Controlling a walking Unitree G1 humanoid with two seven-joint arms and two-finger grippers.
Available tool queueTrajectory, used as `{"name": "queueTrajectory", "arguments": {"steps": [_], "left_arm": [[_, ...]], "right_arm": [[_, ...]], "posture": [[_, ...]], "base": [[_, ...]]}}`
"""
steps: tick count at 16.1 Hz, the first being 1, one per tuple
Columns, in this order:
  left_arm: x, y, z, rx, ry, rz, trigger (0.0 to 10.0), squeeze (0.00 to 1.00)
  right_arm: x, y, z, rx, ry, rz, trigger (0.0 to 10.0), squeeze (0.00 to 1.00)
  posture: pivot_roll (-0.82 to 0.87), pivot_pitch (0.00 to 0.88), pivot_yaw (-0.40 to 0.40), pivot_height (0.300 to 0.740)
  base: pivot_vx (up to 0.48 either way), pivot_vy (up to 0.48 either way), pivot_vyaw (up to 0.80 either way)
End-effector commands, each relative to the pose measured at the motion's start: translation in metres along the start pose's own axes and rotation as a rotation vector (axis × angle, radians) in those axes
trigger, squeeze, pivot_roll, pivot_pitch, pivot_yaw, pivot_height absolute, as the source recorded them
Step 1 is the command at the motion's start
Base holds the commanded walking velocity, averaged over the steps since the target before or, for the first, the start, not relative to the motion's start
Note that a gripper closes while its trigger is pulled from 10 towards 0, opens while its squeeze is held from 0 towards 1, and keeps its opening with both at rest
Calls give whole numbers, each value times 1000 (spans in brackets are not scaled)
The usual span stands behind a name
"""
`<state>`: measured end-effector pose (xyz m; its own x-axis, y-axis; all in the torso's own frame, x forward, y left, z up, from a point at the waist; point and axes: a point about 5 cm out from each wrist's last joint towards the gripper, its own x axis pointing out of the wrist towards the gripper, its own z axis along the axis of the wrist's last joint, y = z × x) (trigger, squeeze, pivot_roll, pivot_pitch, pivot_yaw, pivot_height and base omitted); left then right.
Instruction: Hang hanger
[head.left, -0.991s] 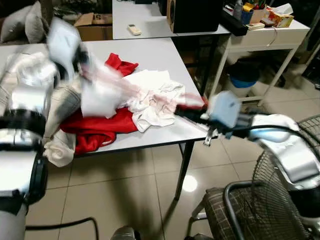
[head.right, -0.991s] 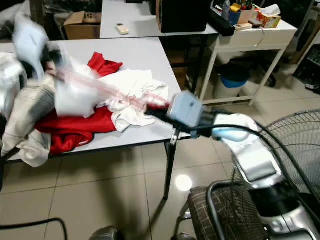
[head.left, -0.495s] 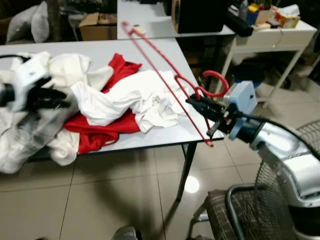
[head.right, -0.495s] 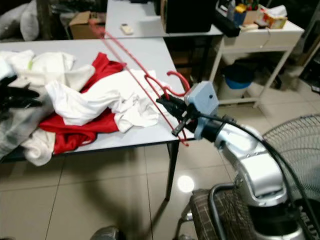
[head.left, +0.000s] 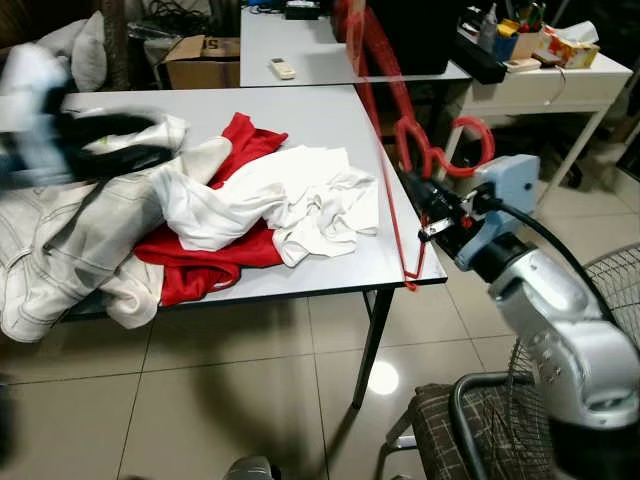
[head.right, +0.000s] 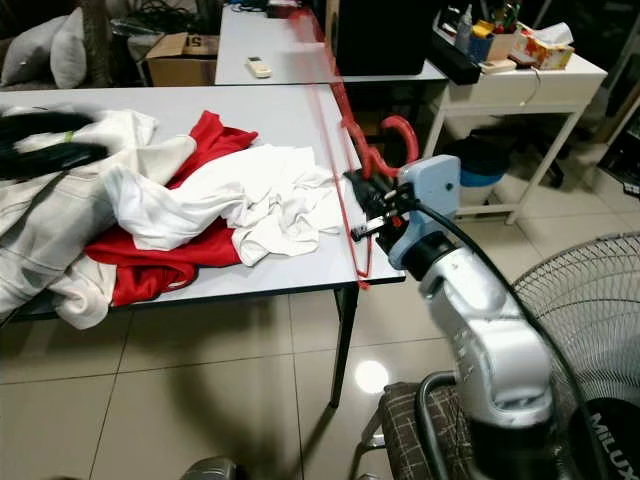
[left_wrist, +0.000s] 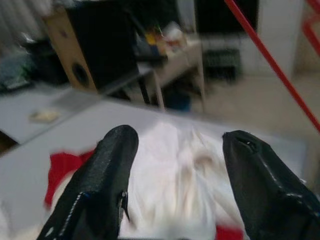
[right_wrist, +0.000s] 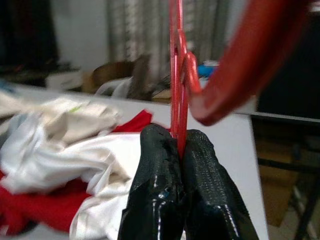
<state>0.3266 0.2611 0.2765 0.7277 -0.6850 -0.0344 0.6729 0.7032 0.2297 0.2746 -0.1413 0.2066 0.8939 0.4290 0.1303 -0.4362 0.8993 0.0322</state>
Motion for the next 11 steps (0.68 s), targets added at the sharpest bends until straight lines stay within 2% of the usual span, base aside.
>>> {"name": "queueTrajectory", "arguments": {"steps": [1,2,3,4,7,8,11], "left_arm": [[6,-6,3,20,-41,76,10000,541],[15,-16,-1,15,-74,94,10000,431],[34,-44,-19,-67,-112,186,10000,0],[43,-67,-38,-146,-96,287,10000,0],[47,-88,-54,-172,-31,345,10000,0],[48,-98,-57,-157,-6,382,10000,0],[51,-113,-53,-103,12,405,10000,0]], "right_arm": [[-6,-5,4,-2,-29,-73,10000,0],[-8,-2,2,9,-32,-91,10000,0],[-15,4,-5,33,-18,-142,10000,0],[-21,9,-11,43,6,-191,10000,0],[-26,14,-13,56,19,-249,10000,0],[-29,14,-15,61,25,-282,10000,0],[-35,9,-16,48,32,-322,10000,0]], "posture": [[88,0,6,740],[84,3,14,740],[62,17,33,740],[48,24,30,740],[37,30,19,740],[43,40,9,740],[49,40,15,740]], "base": [[0,0,0],[0,0,0],[0,0,0],[0,0,0],[0,333,0],[0,439,0],[0,439,0]]}}
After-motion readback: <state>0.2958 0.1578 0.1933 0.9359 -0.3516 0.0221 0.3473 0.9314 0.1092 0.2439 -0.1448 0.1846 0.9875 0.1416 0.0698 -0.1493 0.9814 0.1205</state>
